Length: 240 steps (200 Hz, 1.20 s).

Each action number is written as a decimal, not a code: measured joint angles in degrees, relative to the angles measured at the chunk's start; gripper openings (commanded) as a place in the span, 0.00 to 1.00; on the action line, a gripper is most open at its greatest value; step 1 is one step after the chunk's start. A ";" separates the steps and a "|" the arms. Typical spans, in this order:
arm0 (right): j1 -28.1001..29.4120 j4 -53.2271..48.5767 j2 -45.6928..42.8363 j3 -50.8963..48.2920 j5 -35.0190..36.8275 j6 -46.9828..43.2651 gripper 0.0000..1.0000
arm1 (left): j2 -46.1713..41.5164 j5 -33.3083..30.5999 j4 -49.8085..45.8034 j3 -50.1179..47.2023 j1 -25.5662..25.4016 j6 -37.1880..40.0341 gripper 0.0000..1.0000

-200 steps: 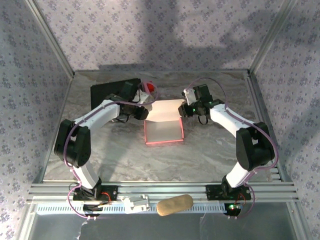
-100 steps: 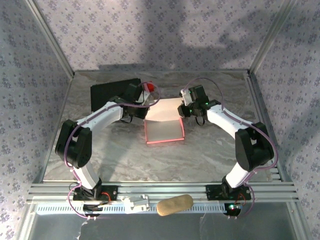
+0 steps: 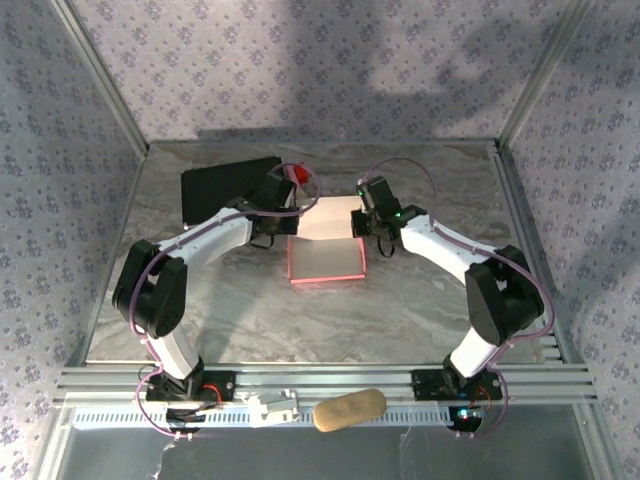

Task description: Fold the paper box

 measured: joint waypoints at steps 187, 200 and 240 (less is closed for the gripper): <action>-9.25 40.02 -7.15 -23.65 0.72 4.09 0.00 | 10.58 4.28 26.82 1.99 -1.86 -4.04 0.00; -9.33 44.30 -6.67 -25.49 0.50 3.50 0.00 | 10.93 4.26 29.14 1.66 -1.86 -3.43 0.00; -9.51 53.31 -4.81 -30.03 -0.11 2.27 0.00 | 11.85 3.89 36.37 -2.03 -2.12 -2.62 0.00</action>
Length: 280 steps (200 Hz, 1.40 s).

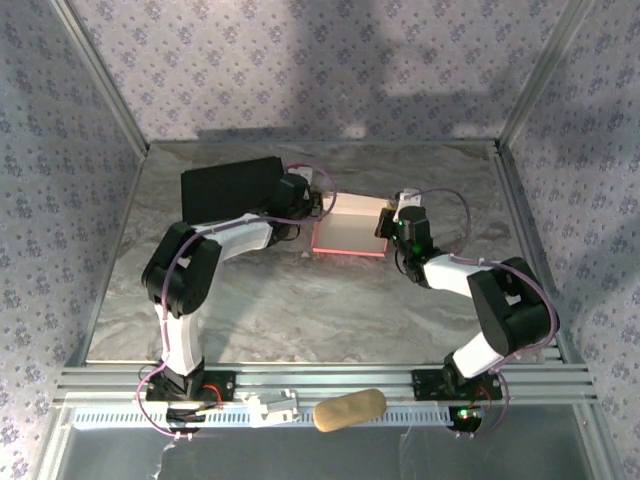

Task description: Fold the paper box

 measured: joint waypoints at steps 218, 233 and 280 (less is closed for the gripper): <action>-1.27 5.16 -3.50 -8.63 -0.61 -0.81 0.11 | 0.61 -10.12 26.08 -14.62 -6.67 1.77 0.00; -1.14 2.73 -4.70 -8.63 -0.42 -0.11 0.17 | 0.61 -11.63 25.90 -14.62 -7.34 1.84 0.00; 0.13 -3.80 -6.71 -9.92 0.26 2.29 0.32 | 0.59 -15.06 25.35 -14.67 -10.67 2.19 0.00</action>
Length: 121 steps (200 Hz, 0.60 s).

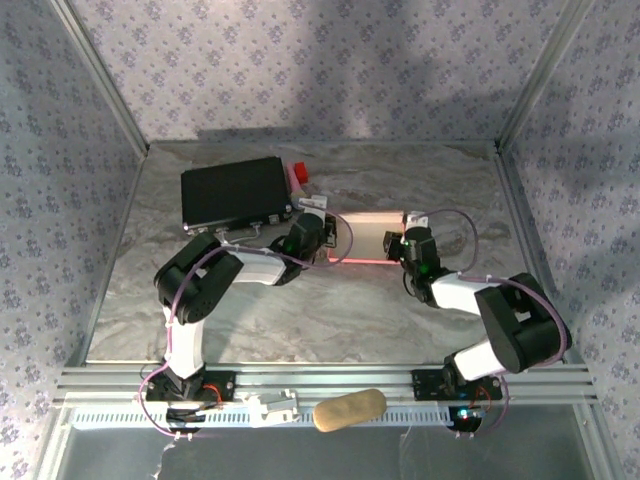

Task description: Fold the paper box

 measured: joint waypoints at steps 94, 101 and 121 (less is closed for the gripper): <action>0.90 -14.19 -16.06 -2.47 -1.70 7.89 0.51 | -0.13 -8.63 -6.54 2.91 -4.00 3.23 0.00; 1.01 -15.65 -17.68 -2.78 -1.99 8.57 0.52 | -0.13 -9.14 -7.06 3.10 -4.07 3.41 0.00; 1.11 -20.68 -23.45 -3.41 -2.69 10.45 0.54 | -0.13 -10.25 -8.68 4.00 -4.42 3.93 0.00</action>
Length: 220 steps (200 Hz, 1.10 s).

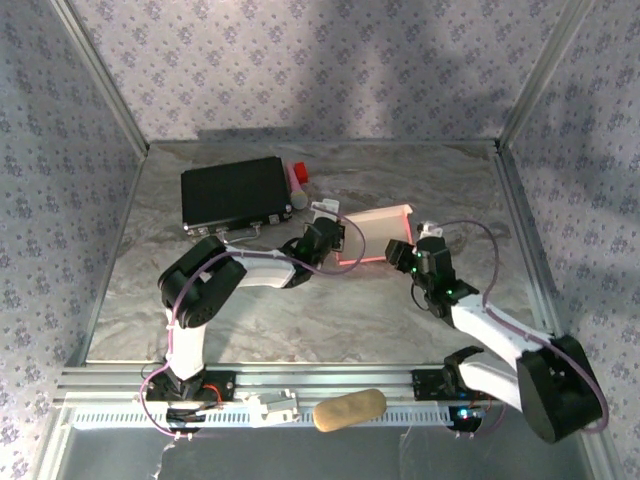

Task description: Fold the paper box

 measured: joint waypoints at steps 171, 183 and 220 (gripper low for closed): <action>-27.21 -39.87 32.26 56.11 -23.04 12.83 0.56 | 0.04 -2.82 -4.68 2.43 -0.85 5.95 0.00; -26.88 -41.38 37.38 58.25 -25.77 12.70 0.54 | 0.04 -2.82 -4.68 2.51 -0.85 6.21 0.00; -25.05 -44.41 44.30 59.34 -32.04 12.31 0.48 | 0.37 -2.80 -4.72 3.34 -0.85 6.60 0.00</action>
